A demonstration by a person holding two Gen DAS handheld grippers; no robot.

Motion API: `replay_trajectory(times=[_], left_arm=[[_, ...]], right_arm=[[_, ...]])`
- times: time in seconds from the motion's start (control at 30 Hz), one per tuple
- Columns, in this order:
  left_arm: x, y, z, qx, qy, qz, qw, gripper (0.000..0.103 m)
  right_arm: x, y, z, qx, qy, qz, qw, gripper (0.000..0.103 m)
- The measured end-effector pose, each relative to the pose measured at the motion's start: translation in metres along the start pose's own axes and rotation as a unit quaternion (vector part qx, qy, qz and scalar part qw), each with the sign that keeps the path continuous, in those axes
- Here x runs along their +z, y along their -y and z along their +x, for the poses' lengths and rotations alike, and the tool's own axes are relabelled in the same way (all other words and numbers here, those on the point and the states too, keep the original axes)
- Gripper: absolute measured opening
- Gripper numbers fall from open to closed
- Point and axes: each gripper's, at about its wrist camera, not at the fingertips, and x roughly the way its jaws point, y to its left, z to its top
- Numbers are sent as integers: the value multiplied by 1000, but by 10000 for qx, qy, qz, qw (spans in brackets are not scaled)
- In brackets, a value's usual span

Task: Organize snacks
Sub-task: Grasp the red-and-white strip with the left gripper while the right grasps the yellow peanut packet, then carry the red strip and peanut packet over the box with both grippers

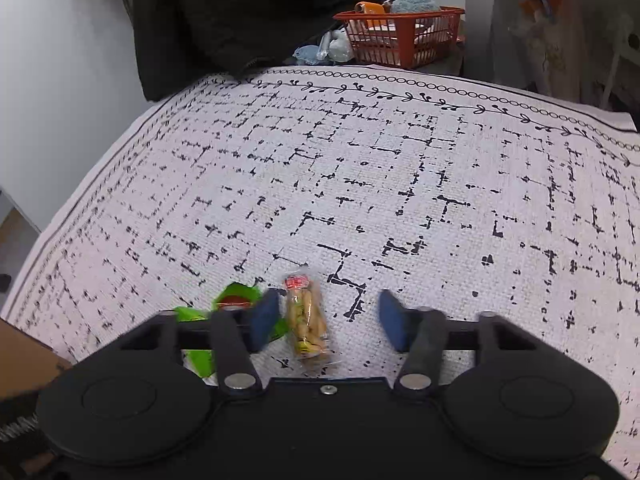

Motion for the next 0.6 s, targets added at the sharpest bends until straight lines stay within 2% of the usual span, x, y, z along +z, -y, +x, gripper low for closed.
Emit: replay_trajectory(times=[0.03, 0.07, 0.1, 0.4, 0.6], left_arm=[[1, -1, -1, 3, 13, -9, 10000, 23], [2, -1, -2, 6, 23, -17, 10000, 23], [2, -2, -3, 11, 36, -26, 10000, 23], [9, -4, -30, -16, 285, -30, 9996, 23], [13, -5, -59, -18, 531, -21, 9986, 23]], right_arm=[[-1, -1, -1, 1, -12, -69, 10000, 33], [-2, -2, -1, 26, -36, -110, 9999, 22], [-2, -2, -2, 77, -71, -111, 9999, 19], [-1, 0, -26, 515, 54, 67, 9986, 19], [-1, -9, -46, 660, 219, -106, 9975, 19]])
